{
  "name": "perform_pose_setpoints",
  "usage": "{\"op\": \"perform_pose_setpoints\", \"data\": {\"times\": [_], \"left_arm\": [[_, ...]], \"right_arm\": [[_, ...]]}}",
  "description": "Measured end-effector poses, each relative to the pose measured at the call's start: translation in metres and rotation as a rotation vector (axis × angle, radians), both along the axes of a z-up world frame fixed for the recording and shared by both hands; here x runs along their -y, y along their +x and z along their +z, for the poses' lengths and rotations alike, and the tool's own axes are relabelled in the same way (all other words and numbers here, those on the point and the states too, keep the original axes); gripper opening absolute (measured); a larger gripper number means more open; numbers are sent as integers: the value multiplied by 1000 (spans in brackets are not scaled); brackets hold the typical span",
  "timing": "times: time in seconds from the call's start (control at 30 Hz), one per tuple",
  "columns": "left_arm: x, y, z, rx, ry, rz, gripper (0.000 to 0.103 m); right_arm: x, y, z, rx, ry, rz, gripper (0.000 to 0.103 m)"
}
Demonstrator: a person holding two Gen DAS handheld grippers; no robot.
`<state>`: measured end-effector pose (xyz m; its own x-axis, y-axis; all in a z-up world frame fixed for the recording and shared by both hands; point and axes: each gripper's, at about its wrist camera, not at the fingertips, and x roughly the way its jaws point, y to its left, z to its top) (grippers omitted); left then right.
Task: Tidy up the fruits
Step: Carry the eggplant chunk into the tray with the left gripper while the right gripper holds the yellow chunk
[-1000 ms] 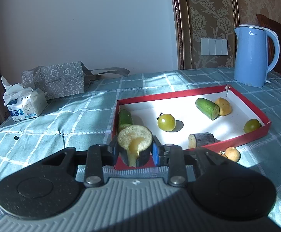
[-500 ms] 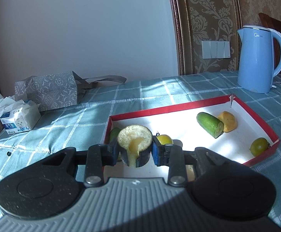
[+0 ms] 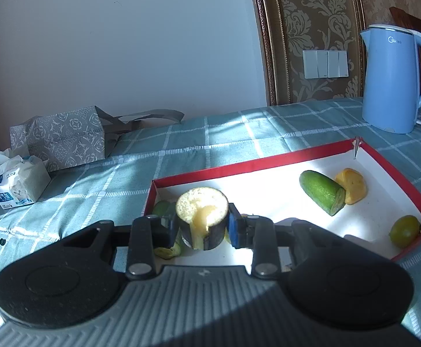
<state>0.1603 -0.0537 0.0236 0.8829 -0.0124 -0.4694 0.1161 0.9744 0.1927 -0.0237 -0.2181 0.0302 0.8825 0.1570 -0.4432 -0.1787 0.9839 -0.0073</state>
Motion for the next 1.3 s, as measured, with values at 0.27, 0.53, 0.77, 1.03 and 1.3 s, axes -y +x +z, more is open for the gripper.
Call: {"op": "perform_pose_setpoints", "data": {"times": [0.27,0.53,0.77,1.03,1.3], "left_arm": [[16,22,-9,-26,36,-23,30],[34,38,-15,-83,14,-54,30],[43,50,-15,-103,13,-45,30],[41,57,-17,-111,14,-25,30],[35,66,-19,-123,11,-5,32]], "right_arm": [[5,2,-1,-11,22,-9,48],[13,2,-3,-21,31,-32,48],[17,1,0,-17,25,-45,48],[16,2,0,-17,21,-43,48],[11,1,2,-16,15,-33,48]]}}
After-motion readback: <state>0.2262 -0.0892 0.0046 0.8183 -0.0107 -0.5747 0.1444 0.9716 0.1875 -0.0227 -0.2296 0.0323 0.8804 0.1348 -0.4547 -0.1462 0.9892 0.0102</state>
